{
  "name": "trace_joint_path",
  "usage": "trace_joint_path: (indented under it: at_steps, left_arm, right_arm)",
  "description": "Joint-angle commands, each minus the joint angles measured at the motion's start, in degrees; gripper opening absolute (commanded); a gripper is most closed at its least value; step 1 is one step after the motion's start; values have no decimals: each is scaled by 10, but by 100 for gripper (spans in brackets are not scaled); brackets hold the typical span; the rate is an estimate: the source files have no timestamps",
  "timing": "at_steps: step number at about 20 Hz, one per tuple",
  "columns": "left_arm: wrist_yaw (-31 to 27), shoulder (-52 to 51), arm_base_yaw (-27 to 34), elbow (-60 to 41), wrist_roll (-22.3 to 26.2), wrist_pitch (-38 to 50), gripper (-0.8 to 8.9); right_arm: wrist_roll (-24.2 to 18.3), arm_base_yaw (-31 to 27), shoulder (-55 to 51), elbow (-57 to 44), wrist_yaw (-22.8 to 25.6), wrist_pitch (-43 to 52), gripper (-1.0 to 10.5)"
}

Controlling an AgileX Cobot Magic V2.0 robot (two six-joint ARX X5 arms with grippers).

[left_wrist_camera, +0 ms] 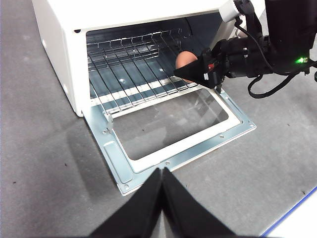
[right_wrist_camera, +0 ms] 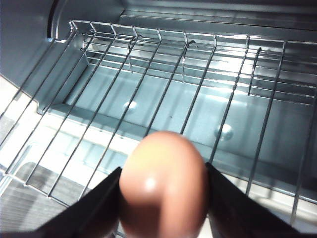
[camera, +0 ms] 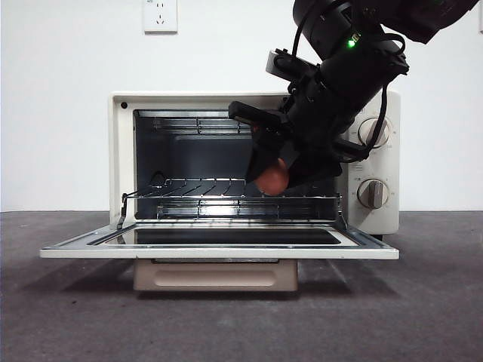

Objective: Eggoven

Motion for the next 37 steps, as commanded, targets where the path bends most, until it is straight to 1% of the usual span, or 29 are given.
trace_joint_path:
  at_steps: [1,2,3,11,17,23,27,29,32,33,35,37]
  left_arm:
    - [0,2,-1,5,-1,6,6]
    - [0,2,-1,5,-1,6,6]
    - [0,2,-1,5,-1,6,6]
    - [0,2,-1,5,-1,6,6]
    - [0,2,-1,5,-1,6,6]
    - [0,2,-1,5,-1,6,6]
    - [-1,10,-1,5,-1,8,6]
    - [-1,19,5,-10,-5,33,6]
    - [1,29,27,-82,-45,129,6]
    - [8,40,35,-111,-59,162,6]
    - [23,74,51,-154,-71,217,6]
    - [40,123,69,-180,-73,267,6]
  right_arm:
    - [4,5,13,10,0,5,173]
    - [5,5,13,10,0,5,229]
    - [6,5,13,10,0,5,259]
    - [6,5,11,10,0,3,295]
    - [6,5,-16,10,12,-17,298]
    - [6,16,-68,10,10,-47,310]
    - [6,41,-151,10,10,-95,310]
    - [5,52,-212,10,5,-136,310]
    - [1,64,-314,10,0,-225,310]
    - [-3,66,-351,10,0,-261,310]
    - [-11,68,-417,10,0,-321,310]
    - [-14,68,-478,10,3,-371,310]
